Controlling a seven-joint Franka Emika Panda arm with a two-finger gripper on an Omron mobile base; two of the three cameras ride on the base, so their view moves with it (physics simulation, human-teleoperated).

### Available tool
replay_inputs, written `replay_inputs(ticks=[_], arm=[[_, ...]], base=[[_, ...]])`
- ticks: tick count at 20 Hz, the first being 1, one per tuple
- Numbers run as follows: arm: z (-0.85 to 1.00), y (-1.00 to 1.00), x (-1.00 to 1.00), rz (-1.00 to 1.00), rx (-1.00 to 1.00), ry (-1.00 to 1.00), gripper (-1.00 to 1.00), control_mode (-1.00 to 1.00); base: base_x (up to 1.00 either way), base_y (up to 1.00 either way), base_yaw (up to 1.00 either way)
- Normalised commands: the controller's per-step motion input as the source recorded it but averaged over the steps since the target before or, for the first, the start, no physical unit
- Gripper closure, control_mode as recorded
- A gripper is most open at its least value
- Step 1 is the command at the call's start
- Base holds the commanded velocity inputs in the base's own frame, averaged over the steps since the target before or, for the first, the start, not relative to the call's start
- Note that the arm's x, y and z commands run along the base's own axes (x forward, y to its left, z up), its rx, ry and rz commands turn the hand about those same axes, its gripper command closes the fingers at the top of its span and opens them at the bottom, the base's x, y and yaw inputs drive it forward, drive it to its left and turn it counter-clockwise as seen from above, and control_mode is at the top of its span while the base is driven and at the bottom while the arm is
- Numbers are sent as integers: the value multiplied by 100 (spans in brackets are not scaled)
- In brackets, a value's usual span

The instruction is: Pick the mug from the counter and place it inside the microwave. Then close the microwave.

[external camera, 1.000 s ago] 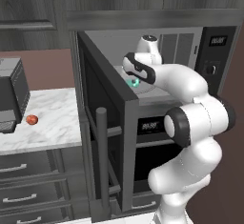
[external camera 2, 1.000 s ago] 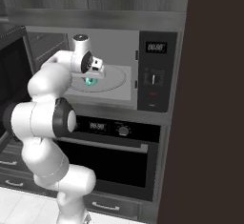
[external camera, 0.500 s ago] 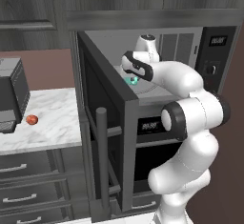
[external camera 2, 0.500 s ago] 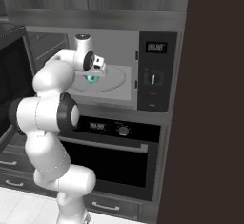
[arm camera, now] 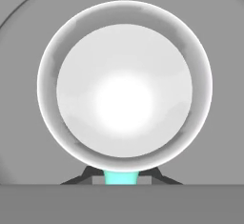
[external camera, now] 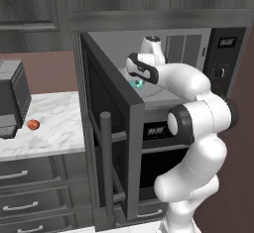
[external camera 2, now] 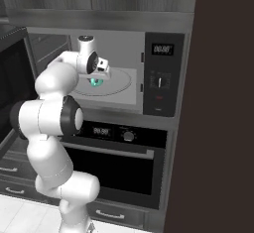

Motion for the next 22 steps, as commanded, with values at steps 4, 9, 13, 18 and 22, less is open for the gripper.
replay_inputs(ticks=[4,9,13,18,22], arm=[[-28,3,0,0,-1,-8,100,-100],[-25,2,1,0,-2,-6,100,-100],[-23,0,9,0,-2,-5,100,-100],[-3,0,3,0,0,0,100,-100],[0,0,0,0,0,0,100,-100]], base=[[0,0,0],[0,0,0],[0,0,0],[0,0,0],[0,0,0]])
